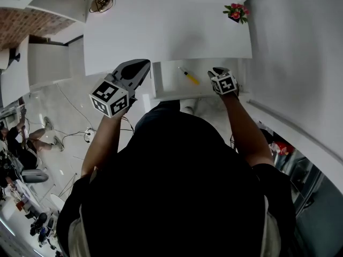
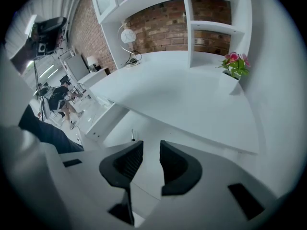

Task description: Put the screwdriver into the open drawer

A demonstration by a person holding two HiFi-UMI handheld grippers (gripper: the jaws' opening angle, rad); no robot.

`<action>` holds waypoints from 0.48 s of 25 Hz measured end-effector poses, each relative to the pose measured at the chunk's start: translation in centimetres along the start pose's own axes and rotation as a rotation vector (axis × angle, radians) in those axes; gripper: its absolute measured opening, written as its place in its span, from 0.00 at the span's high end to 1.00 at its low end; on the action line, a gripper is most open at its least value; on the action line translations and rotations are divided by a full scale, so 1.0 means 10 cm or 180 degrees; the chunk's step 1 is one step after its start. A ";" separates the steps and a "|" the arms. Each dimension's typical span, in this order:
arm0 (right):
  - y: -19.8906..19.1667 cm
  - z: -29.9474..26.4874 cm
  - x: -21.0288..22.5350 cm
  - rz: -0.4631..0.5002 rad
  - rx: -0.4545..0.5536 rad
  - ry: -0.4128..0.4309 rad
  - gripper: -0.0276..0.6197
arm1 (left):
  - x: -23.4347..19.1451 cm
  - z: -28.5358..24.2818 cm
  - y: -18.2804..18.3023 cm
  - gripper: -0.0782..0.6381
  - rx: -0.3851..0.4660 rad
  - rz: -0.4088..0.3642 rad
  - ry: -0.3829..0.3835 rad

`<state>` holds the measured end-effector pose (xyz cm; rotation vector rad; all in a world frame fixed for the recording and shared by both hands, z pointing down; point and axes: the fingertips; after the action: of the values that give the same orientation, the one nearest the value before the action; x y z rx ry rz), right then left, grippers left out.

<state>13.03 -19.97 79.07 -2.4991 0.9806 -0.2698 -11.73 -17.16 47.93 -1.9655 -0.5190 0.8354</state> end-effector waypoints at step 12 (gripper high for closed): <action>0.04 0.62 0.27 -0.0223 0.0350 -0.0165 0.78 | 0.42 -0.02 0.08 0.87 0.0032 -0.0160 -0.0054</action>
<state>16.76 -20.05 73.45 -2.4309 0.8362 -0.2719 -8.75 -15.01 45.82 -1.9298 -0.5708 0.8224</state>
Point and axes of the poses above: the fingertips, and each gripper's own axes: z backward along the fingers, x to its right, y out of its top, and after that the axes turned 9 degrees about -y, right-handed
